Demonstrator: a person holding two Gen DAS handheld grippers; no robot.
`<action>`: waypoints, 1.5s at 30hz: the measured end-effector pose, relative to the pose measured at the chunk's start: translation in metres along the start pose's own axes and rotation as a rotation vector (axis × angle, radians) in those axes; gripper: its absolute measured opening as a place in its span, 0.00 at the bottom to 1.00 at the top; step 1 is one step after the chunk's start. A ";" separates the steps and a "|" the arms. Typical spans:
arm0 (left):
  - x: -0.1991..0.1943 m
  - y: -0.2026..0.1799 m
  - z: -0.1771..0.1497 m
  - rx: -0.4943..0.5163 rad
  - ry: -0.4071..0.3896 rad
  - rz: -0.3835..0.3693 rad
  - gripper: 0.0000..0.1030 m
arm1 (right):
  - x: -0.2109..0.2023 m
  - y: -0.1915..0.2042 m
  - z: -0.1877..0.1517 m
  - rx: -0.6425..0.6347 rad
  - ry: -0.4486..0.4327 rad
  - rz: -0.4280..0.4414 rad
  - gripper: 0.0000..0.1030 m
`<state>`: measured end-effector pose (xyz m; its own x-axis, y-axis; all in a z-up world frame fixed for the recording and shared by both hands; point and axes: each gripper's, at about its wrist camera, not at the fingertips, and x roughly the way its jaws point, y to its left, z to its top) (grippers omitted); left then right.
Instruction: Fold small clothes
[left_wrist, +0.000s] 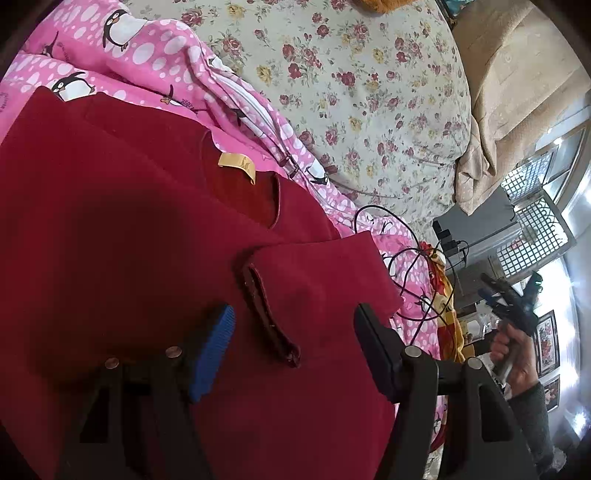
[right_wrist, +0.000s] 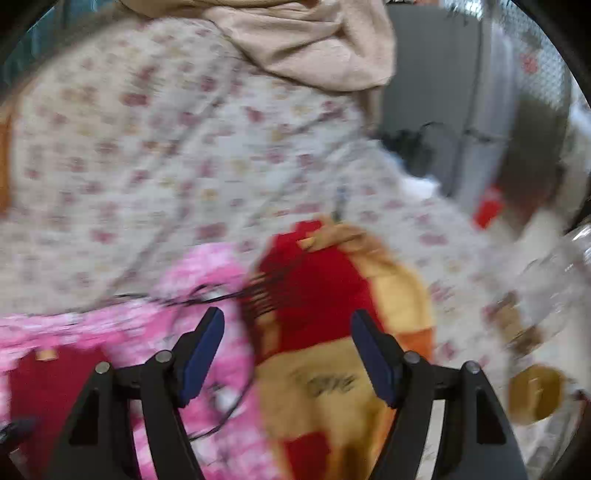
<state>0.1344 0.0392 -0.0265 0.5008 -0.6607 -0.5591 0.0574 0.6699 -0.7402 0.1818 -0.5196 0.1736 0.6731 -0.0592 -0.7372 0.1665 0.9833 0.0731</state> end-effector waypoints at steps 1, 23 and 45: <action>0.000 0.000 -0.001 0.000 -0.002 0.004 0.42 | -0.004 0.015 -0.005 -0.047 -0.002 0.094 0.72; 0.004 -0.003 0.000 0.041 0.001 0.024 0.42 | 0.129 0.022 0.017 -0.569 0.297 -0.783 0.67; -0.012 -0.006 0.003 0.044 -0.052 0.033 0.42 | -0.032 0.008 -0.051 -0.523 0.338 -0.389 0.77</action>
<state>0.1304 0.0442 -0.0147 0.5474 -0.6202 -0.5619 0.0774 0.7060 -0.7039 0.1246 -0.5008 0.1636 0.3626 -0.4478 -0.8173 -0.0743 0.8603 -0.5043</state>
